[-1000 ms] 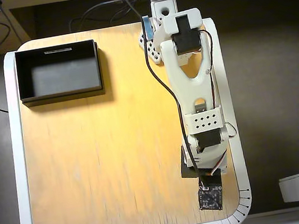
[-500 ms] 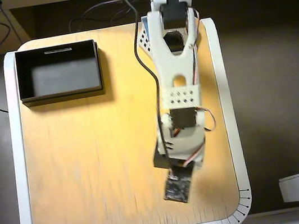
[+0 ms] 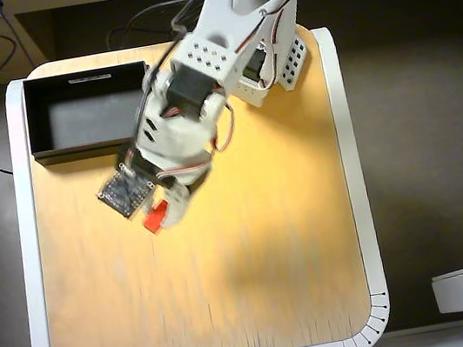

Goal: Grasp a lego block and put it in the bin.

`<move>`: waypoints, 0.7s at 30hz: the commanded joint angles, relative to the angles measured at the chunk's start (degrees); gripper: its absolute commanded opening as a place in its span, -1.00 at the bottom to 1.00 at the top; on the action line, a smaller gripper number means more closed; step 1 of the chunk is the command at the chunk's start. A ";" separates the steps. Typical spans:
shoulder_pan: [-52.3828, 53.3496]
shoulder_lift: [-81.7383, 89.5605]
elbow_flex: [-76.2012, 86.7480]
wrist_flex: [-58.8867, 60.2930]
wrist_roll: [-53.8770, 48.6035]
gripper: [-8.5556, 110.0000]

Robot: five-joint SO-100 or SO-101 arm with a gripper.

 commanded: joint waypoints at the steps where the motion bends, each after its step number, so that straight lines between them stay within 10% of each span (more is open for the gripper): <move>1: 8.53 7.12 -5.10 3.87 1.14 -0.85; 21: 37.35 10.20 4.66 6.68 9.40 -0.85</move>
